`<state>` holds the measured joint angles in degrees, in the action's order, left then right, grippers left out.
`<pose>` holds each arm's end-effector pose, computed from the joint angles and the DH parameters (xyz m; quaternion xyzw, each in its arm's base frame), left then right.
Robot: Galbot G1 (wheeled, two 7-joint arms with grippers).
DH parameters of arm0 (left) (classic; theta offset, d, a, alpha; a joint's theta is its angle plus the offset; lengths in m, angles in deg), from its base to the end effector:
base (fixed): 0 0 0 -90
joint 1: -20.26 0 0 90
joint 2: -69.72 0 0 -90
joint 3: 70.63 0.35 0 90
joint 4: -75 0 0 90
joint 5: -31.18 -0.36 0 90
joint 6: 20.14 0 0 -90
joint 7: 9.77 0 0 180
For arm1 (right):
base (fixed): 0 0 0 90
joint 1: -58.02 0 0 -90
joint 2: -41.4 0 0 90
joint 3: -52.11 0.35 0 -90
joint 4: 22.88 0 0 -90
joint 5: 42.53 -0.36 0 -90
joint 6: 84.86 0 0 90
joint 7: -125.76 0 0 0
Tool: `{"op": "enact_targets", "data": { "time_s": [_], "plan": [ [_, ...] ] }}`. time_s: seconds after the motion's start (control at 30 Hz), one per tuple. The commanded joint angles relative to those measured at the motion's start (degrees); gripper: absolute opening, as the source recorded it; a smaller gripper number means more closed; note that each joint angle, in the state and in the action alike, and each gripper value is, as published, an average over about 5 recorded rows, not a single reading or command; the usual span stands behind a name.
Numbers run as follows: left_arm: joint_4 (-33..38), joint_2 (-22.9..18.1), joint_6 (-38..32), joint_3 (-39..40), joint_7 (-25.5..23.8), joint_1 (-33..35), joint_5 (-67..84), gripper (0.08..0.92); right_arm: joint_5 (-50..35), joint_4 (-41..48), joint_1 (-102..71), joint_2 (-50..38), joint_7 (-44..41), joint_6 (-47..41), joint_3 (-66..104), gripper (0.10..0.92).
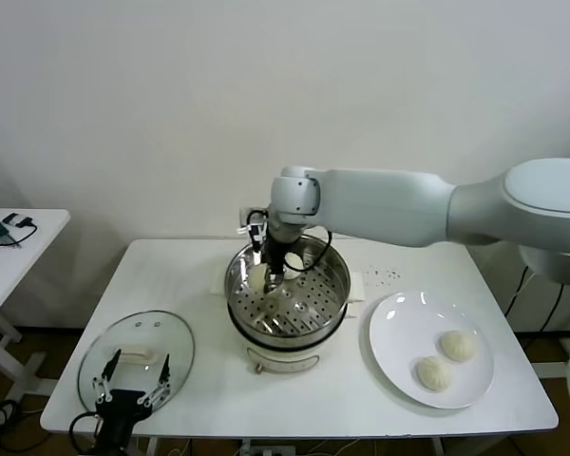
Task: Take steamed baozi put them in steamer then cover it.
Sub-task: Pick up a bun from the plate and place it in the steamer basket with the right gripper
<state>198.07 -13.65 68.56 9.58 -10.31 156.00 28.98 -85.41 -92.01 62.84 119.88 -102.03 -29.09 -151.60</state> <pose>0.1025 0.0687 -0.3152 0.0212 -0.9883 -0.1174 0.0947 0.5396 0.2063 -0.0902 0.5600 -0.5358 0.5191 0.3604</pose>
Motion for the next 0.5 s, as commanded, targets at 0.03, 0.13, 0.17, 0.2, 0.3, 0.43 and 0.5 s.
{"op": "enact_targets", "data": {
  "time_s": [0.03, 0.13, 0.17, 0.2, 0.3, 0.43, 0.5],
  "plan": [
    [-0.16, -0.05, 0.03, -0.06, -0.03, -0.11, 0.07, 0.823, 2.75, 2.38, -3.84, 3.13, -0.03, -0.14, -0.05, 0.653],
    [-0.19, -0.07, 0.04, -0.08, -0.03, -0.09, 0.05, 0.823, 4.38, 1.71, -4.27, 2.35, -0.50, 0.01, 0.01, 0.662],
    [-0.22, -0.06, 0.03, -0.11, -0.03, -0.05, 0.04, 0.823, 4.55, 1.43, -4.34, 2.09, -0.45, -0.02, 0.13, 0.675],
    [-0.25, -0.05, 0.01, -0.13, -0.03, -0.02, 0.03, 0.823, 4.65, 1.07, -4.33, 1.78, -0.41, -0.06, 0.26, 0.696],
    [-0.29, -0.04, -0.01, -0.13, -0.02, 0.06, -0.06, 0.823, 4.54, -0.08, -3.47, 0.71, -0.34, -0.15, 0.49, 0.770],
    [-0.12, -0.13, 0.02, -0.04, -0.01, 0.12, -0.24, 0.823, 4.00, -2.28, -0.75, -2.28, -0.80, -0.08, 0.71, 0.818],
    [0.03, -0.19, 0.03, 0.00, -0.01, 0.23, -0.33, 0.823, 3.60, -3.91, 1.07, -4.80, -1.40, 0.03, 0.90, 0.821]
  ]
}}
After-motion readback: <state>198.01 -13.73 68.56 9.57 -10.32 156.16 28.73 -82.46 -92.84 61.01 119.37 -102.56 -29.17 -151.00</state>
